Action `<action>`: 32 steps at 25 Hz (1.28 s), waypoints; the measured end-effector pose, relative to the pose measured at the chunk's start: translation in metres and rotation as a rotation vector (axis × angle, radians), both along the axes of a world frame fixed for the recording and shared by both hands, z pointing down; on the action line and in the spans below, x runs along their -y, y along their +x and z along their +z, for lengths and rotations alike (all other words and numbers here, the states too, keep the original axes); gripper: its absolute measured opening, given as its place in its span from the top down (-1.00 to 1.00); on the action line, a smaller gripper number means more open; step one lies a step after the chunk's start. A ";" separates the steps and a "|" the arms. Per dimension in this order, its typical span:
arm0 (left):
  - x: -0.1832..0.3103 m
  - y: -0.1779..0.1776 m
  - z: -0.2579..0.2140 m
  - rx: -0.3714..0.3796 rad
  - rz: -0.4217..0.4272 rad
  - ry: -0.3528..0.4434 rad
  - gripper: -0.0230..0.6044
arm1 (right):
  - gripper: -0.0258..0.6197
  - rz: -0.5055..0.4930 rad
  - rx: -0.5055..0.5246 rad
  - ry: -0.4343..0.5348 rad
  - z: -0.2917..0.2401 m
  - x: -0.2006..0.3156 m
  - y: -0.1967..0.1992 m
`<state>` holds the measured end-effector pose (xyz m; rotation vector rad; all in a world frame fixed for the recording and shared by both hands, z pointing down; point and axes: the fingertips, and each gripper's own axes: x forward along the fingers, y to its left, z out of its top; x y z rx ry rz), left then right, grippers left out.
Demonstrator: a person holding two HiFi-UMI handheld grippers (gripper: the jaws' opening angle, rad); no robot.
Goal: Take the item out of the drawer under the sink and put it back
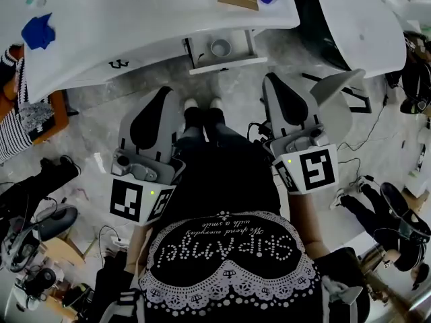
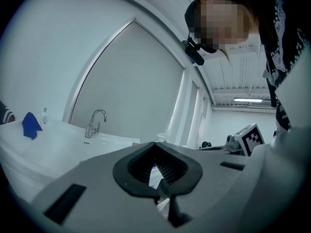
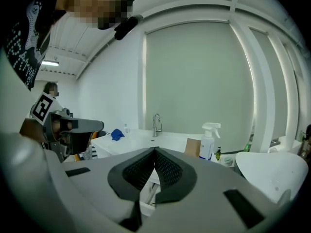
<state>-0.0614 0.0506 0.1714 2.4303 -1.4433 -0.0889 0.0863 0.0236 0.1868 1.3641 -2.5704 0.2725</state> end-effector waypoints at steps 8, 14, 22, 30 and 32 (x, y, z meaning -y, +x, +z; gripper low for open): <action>0.000 0.008 -0.001 -0.015 0.022 0.009 0.91 | 0.87 -0.010 0.032 -0.014 -0.002 -0.024 -0.005; 0.005 0.010 0.000 -0.026 0.022 0.017 0.91 | 0.86 -0.024 0.066 -0.011 -0.004 -0.028 -0.008; 0.007 0.010 0.003 -0.023 0.035 0.012 0.91 | 0.86 -0.083 0.131 -0.040 0.002 -0.033 -0.022; 0.012 0.014 -0.002 -0.021 0.027 0.008 0.91 | 0.86 -0.187 0.177 -0.032 -0.002 -0.043 -0.039; 0.013 0.015 -0.001 -0.020 0.028 0.004 0.91 | 0.86 -0.211 0.184 -0.028 -0.003 -0.044 -0.041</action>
